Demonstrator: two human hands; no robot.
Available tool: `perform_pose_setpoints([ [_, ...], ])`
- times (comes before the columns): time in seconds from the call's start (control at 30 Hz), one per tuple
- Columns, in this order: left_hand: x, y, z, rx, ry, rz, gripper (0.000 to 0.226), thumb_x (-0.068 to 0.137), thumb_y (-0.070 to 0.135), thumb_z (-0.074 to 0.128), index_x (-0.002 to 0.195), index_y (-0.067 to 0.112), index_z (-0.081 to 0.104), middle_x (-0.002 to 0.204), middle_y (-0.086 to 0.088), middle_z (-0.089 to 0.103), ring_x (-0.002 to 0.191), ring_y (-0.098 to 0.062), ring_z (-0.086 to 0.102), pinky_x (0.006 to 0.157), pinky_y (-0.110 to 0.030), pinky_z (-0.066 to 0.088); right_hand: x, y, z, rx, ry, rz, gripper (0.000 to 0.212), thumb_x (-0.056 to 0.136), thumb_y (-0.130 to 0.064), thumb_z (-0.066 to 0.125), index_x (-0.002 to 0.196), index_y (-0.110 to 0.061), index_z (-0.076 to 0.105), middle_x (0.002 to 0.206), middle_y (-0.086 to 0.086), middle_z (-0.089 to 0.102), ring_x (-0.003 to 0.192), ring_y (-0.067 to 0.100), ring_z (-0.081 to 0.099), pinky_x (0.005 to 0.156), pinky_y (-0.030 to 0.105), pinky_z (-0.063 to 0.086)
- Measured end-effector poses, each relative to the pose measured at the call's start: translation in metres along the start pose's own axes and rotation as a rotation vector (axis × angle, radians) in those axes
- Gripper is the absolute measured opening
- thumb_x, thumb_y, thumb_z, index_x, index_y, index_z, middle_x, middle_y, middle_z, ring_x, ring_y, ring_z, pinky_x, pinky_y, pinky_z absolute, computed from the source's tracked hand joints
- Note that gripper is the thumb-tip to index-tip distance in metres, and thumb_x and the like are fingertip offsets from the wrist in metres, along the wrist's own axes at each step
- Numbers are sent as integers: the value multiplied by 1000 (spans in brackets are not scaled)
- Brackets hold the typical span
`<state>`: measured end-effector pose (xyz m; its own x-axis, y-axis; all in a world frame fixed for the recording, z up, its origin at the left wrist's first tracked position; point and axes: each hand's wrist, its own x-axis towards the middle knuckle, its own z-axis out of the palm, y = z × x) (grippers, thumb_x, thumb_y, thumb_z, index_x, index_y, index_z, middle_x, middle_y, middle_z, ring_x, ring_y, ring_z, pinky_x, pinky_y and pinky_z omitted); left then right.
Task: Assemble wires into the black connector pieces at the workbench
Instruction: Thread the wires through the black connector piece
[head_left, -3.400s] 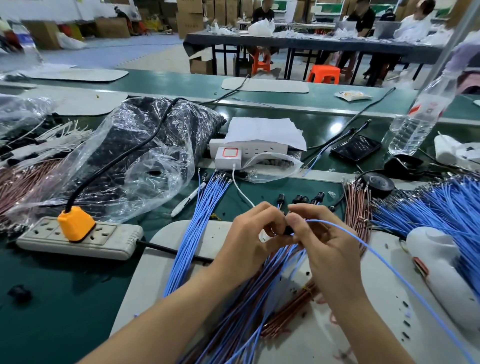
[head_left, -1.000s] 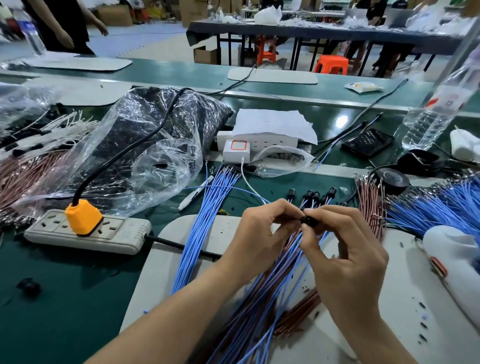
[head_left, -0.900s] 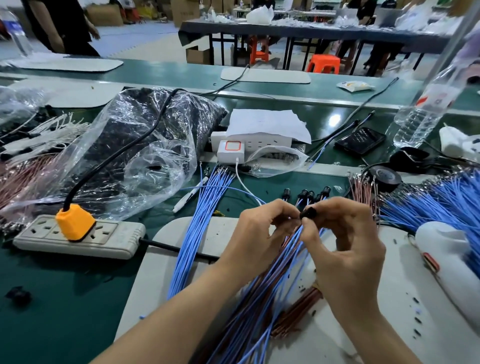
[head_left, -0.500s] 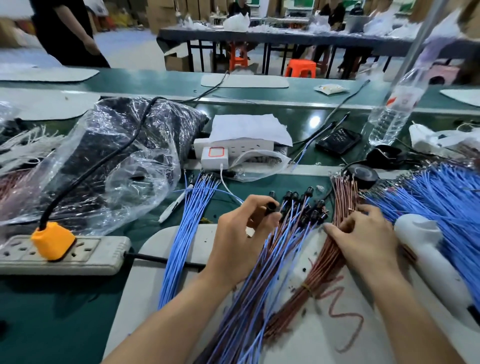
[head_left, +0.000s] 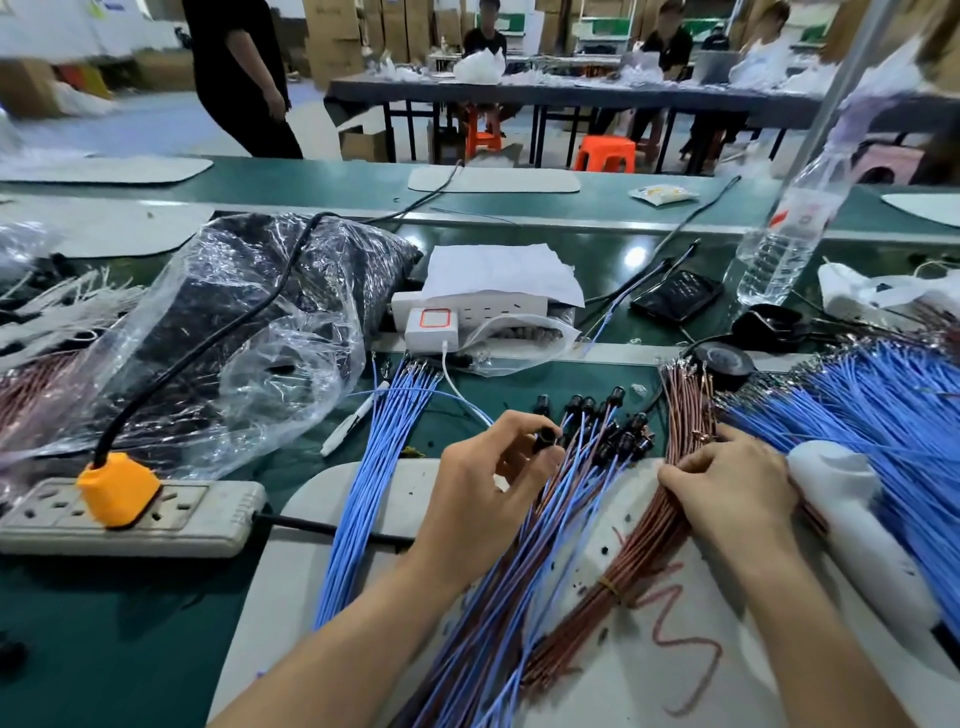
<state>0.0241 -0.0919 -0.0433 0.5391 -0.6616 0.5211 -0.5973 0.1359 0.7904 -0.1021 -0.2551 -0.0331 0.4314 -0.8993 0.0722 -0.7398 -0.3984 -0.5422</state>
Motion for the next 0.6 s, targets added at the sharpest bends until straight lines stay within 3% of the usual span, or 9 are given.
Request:
perform_pose_setpoints([
  [0.1, 0, 0, 1, 4, -11, -2, 20, 89, 32, 57, 98, 15, 64, 73, 1, 67, 59, -6, 57, 59, -18, 49, 0, 1, 0, 16, -7, 20, 35, 76, -29, 76, 49, -29, 54, 150, 5, 40, 136, 31, 34, 110, 42, 30],
  [0.27, -1, 1, 1, -6, -11, -2, 15, 90, 29, 59, 97, 17, 64, 73, 2, 66, 58, -7, 57, 58, -19, 49, -2, 0, 4, -118, -22, -2, 19, 82, -42, 71, 77, -23, 72, 155, 6, 30, 139, 31, 26, 113, 39, 24],
  [0.33, -1, 2, 1, -12, -12, -9, 14, 89, 29, 59, 97, 18, 63, 73, 3, 66, 58, -8, 58, 59, -19, 49, -3, -3, 0, -66, -37, 24, 15, 81, -36, 73, 69, -28, 68, 154, 3, 34, 138, 30, 29, 112, 38, 26],
  [0.43, -1, 2, 2, -1, -14, -9, 17, 89, 31, 58, 98, 18, 64, 74, 2, 66, 58, -9, 59, 59, -21, 51, -4, -5, -5, 48, -37, 42, 31, 79, -27, 74, 55, -32, 55, 149, 2, 42, 137, 29, 33, 113, 40, 26],
  [0.6, -2, 1, 2, 5, -8, -19, 22, 89, 35, 59, 98, 16, 65, 76, 1, 69, 66, -15, 63, 63, -28, 53, -2, -4, -3, 359, 135, 60, 26, 78, -17, 70, 56, -26, 60, 131, 1, 59, 123, 28, 48, 108, 45, 33],
])
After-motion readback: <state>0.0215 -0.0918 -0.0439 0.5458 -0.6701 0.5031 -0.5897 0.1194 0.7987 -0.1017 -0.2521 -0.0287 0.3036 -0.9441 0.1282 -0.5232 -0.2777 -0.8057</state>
